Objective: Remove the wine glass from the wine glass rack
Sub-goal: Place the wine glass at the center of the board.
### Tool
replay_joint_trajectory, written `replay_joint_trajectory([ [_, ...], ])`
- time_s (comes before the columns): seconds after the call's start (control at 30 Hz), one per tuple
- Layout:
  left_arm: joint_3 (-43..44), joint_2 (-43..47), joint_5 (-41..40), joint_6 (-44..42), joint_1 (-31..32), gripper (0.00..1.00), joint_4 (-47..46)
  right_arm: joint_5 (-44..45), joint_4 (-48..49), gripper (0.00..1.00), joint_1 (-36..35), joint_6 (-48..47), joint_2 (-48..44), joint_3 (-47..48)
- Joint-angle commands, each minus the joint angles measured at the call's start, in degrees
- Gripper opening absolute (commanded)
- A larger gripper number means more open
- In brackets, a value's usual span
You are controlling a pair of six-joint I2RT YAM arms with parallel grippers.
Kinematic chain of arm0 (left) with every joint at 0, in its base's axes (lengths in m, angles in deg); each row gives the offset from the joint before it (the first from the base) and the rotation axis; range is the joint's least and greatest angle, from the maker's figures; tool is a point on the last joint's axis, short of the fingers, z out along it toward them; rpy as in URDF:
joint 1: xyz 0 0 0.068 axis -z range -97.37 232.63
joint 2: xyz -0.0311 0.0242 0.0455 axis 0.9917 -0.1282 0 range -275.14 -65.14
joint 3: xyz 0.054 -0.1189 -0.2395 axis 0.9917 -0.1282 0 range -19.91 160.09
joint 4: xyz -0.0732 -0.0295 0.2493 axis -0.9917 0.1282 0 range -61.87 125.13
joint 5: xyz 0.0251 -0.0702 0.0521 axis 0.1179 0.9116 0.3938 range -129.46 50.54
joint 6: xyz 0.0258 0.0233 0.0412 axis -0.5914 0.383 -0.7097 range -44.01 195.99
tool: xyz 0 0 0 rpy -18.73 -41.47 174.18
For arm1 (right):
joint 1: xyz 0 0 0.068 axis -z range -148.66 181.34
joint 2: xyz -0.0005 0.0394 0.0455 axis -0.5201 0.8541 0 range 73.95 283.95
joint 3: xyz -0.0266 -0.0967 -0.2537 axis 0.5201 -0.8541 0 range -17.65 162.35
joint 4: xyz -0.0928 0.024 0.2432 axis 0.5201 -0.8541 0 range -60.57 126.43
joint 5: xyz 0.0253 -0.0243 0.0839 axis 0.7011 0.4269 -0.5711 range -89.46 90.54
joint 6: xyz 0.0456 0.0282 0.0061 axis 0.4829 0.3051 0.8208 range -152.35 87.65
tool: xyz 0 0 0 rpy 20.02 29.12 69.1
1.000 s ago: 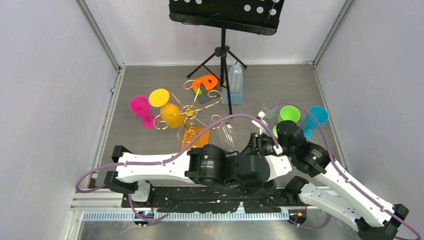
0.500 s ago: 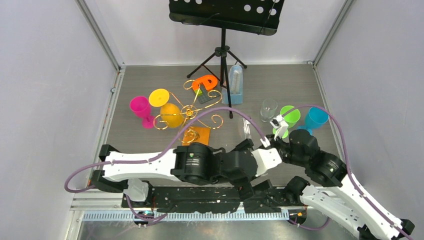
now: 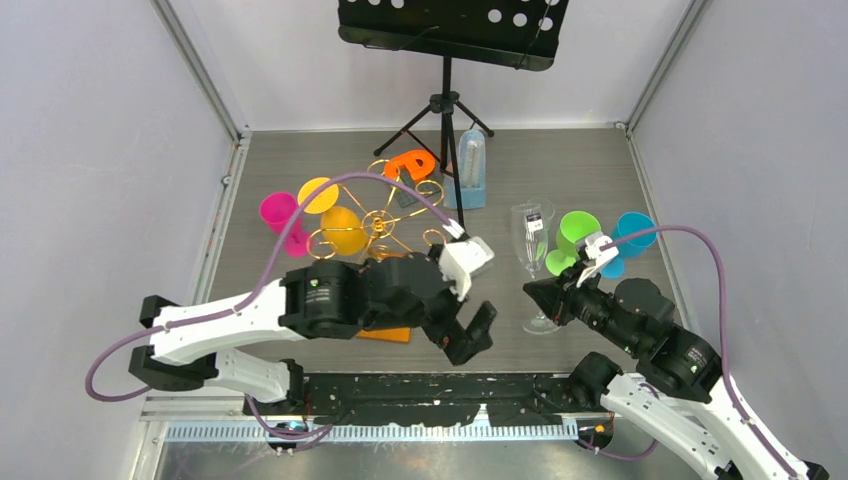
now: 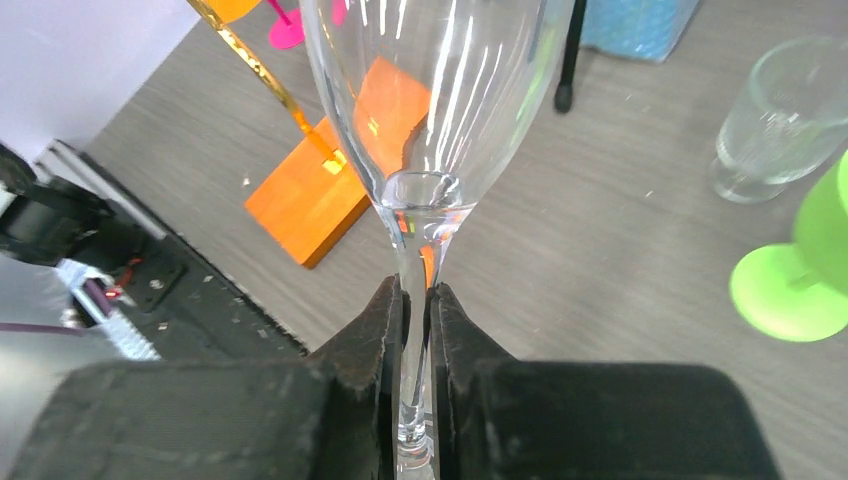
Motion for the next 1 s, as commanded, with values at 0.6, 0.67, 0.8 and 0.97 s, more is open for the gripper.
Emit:
replay_joint_trajectory([
  [0.6, -22.21, 24.75, 5.87, 24.14, -8.44, 1.00, -11.83, -20.87, 7.59, 0.06, -0.24, -41.87, 1.00, 2.61],
  [0.67, -24.45, 26.73, 5.40, 26.52, -8.44, 0.99, -12.51, -24.59, 6.69, 0.06, -0.28, -45.61, 0.15, 2.35],
  [0.8, -29.10, 30.46, 4.28, 30.45, -8.39, 0.99, -14.32, -28.81, 5.77, 0.06, -0.22, -50.14, -0.82, 1.84],
  [0.97, -31.37, 31.63, 4.68, 31.57, -8.43, 0.98, -15.80, -28.75, 5.23, 0.06, -0.33, -51.49, -0.27, 1.66],
])
